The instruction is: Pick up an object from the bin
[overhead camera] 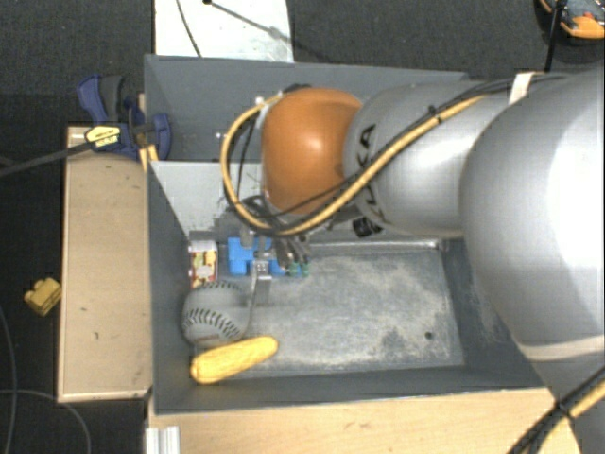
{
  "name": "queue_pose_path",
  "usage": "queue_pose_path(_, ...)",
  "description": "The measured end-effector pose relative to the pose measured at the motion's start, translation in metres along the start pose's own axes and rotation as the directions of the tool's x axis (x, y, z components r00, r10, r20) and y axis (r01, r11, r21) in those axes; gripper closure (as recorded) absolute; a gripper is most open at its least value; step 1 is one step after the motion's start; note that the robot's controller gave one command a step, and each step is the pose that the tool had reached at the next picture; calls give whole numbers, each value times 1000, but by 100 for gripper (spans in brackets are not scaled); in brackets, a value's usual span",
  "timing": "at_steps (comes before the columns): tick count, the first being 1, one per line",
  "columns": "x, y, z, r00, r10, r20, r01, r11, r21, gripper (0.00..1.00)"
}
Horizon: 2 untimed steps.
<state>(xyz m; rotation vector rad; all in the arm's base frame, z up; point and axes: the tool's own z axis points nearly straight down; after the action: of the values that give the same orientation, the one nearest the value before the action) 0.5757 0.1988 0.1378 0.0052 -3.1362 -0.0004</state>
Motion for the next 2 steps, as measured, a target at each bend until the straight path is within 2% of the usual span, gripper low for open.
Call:
queue_pose_path(1, -2, -1, -5, 1000, 5, 8, -5, 1000, -1, 0)
queue_pose_path(2, 44, 13, 35, 966, -259, 14, 259, 966, 4, 0)
